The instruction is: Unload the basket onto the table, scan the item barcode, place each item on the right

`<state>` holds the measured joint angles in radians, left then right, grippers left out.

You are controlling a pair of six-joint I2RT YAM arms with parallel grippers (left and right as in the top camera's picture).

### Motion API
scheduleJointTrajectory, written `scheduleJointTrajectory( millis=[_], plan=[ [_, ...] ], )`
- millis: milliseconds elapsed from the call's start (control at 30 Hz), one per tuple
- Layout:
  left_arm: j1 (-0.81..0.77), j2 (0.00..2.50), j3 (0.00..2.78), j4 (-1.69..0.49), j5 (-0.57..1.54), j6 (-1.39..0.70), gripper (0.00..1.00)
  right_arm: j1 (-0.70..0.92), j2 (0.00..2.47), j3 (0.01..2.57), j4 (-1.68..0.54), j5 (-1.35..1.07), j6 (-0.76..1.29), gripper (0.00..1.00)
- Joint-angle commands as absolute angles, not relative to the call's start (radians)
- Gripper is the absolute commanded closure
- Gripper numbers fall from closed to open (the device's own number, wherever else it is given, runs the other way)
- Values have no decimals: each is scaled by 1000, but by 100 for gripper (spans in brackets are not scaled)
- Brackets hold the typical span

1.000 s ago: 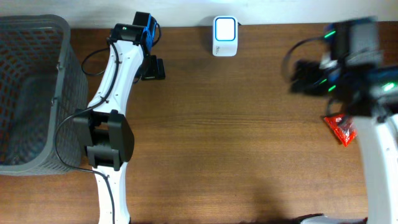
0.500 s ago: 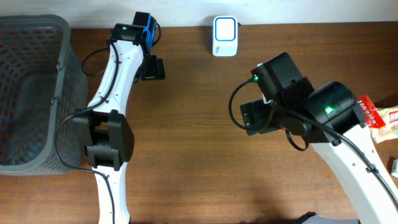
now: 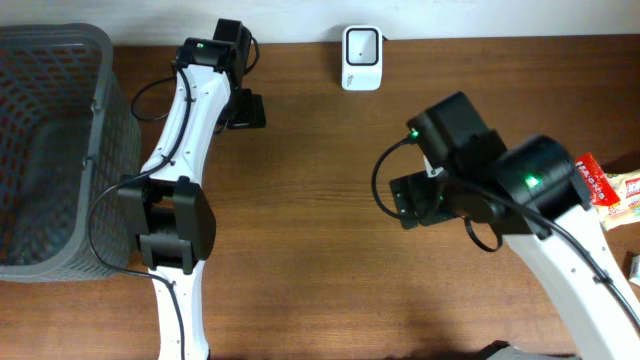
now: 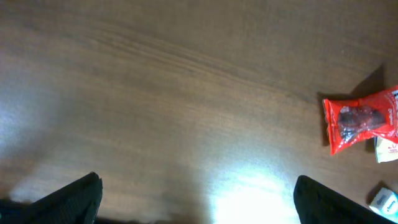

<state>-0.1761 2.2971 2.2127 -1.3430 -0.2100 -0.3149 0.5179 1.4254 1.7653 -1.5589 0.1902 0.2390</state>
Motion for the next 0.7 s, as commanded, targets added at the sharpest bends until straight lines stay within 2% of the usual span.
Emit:
scheduleJointTrajectory(
  millis=[0, 200, 300, 500, 667],
  plan=[
    [-169, 2274, 2209, -1344, -206, -321, 1, 456, 1272, 1654, -1482, 163, 243, 2],
    [-169, 2274, 2209, -1343, -206, -321, 1, 263, 900, 1182, -1131, 14, 239, 2],
    [-169, 2274, 2209, -1344, -206, -321, 1, 184, 609, 875, -896, -1, 236, 2],
    [-169, 2274, 2209, -1344, -206, -321, 1, 123, 292, 575, -644, -83, 58, 2],
    [-169, 2274, 2209, -1344, -206, -321, 1, 75, 121, 372, -472, -83, 60, 2]
  ],
)
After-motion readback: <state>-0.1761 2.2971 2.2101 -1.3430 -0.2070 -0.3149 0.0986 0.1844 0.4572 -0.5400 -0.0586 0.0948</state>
